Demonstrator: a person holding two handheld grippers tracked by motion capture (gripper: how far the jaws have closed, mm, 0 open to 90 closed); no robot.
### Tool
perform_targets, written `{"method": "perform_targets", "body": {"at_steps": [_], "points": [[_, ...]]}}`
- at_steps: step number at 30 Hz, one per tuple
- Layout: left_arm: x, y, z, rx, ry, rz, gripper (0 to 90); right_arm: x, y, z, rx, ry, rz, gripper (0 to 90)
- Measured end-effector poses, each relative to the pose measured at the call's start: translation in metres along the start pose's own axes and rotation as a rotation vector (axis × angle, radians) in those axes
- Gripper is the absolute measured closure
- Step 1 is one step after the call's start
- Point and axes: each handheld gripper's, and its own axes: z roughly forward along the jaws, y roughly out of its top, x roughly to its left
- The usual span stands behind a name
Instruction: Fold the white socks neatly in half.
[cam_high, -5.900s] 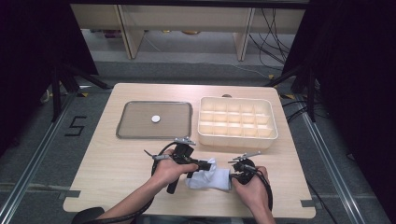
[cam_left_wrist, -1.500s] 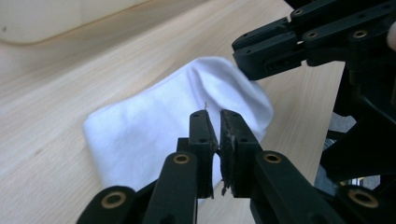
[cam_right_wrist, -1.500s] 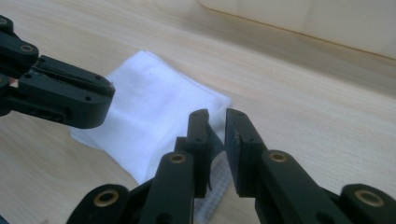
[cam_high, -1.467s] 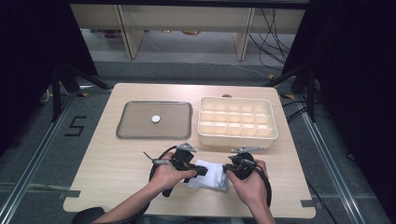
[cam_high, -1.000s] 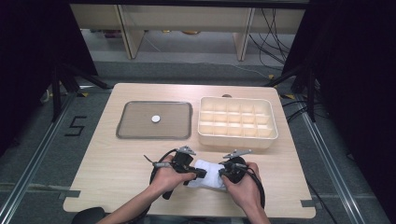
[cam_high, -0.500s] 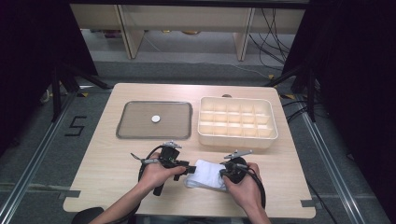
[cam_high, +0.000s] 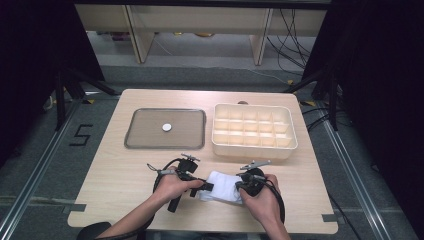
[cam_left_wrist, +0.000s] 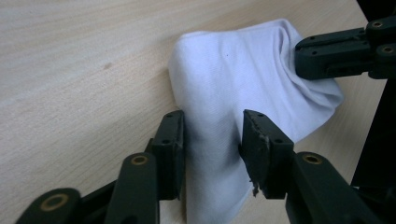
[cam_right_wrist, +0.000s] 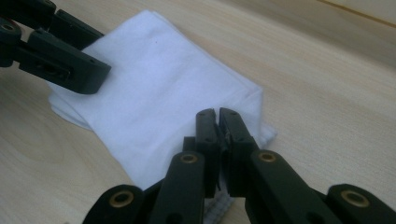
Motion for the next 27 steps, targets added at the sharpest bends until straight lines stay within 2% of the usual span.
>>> {"method": "perform_targets", "body": {"at_steps": [2, 3, 4, 7, 9, 12, 13, 15, 16, 17, 18, 20, 21, 22, 23, 24, 25, 26, 27], "points": [[-0.001, 0.001, 0.0, 0.014, 0.01, 0.001, 63.0, -0.001, 0.0, 0.001, -0.003, -0.006, -0.008, 87.0], [0.0, 0.002, 0.0, 0.026, 0.011, 0.024, 64.6, 0.0, 0.0, 0.0, -0.006, -0.026, -0.008, 87.1], [0.0, 0.002, -0.001, 0.05, 0.023, 0.048, 66.2, 0.001, 0.0, 0.0, -0.012, -0.015, -0.012, 87.1], [-0.003, 0.002, 0.001, 0.062, 0.03, 0.065, 71.0, 0.0, 0.0, 0.0, -0.005, -0.014, -0.018, 87.1], [-0.005, 0.001, 0.003, 0.038, 0.03, 0.048, 75.1, 0.0, 0.0, 0.001, -0.006, -0.013, -0.016, 87.2], [-0.005, 0.001, 0.003, 0.029, 0.026, 0.061, 80.0, 0.002, 0.0, 0.001, -0.011, -0.015, -0.006, 87.3], [-0.006, 0.001, 0.003, 0.025, 0.025, 0.055, 80.9, 0.001, -0.001, 0.001, -0.006, -0.013, -0.014, 87.4], [-0.007, 0.0, 0.001, 0.011, 0.016, 0.047, 81.6, 0.001, 0.0, 0.001, -0.014, -0.014, -0.014, 87.4], [-0.005, 0.001, -0.002, 0.031, 0.018, 0.076, 81.7, 0.001, 0.0, 0.001, -0.011, -0.014, -0.011, 87.4], [-0.007, 0.001, -0.001, 0.004, 0.002, 0.044, 81.7, 0.002, 0.0, 0.001, -0.011, -0.015, -0.01, 87.3], [-0.007, 0.001, -0.003, 0.004, -0.003, 0.033, 81.7, 0.002, 0.0, 0.001, -0.009, -0.016, -0.006, 87.3], [-0.007, 0.001, -0.005, -0.003, -0.016, 0.029, 81.7, 0.0, 0.0, 0.001, -0.013, -0.016, -0.022, 87.0], [-0.008, 0.002, -0.006, 0.0, -0.022, 0.035, 81.7, 0.002, 0.001, 0.0, -0.012, -0.019, 0.0, 86.8], [-0.008, 0.002, -0.006, 0.0, -0.022, 0.033, 81.7, 0.002, 0.001, 0.0, -0.019, -0.025, 0.0, 86.5], [-0.008, 0.002, -0.006, -0.011, -0.028, 0.038, 81.6, 0.002, 0.001, -0.001, -0.022, -0.02, -0.009, 86.1], [-0.009, 0.003, -0.008, 0.001, -0.022, 0.042, 81.6, 0.002, 0.002, -0.003, -0.035, -0.02, -0.004, 85.9], [-0.009, 0.003, -0.008, -0.004, -0.027, 0.037, 81.6, 0.002, 0.002, -0.005, -0.022, -0.013, 0.01, 85.9], [-0.009, 0.003, -0.008, -0.006, -0.032, 0.035, 81.5, 0.002, 0.004, -0.009, -0.028, 0.02, 0.004, 86.3], [-0.009, 0.002, -0.008, -0.005, -0.028, 0.041, 81.5, 0.003, 0.005, -0.011, -0.035, 0.012, 0.007, 86.8]]}}
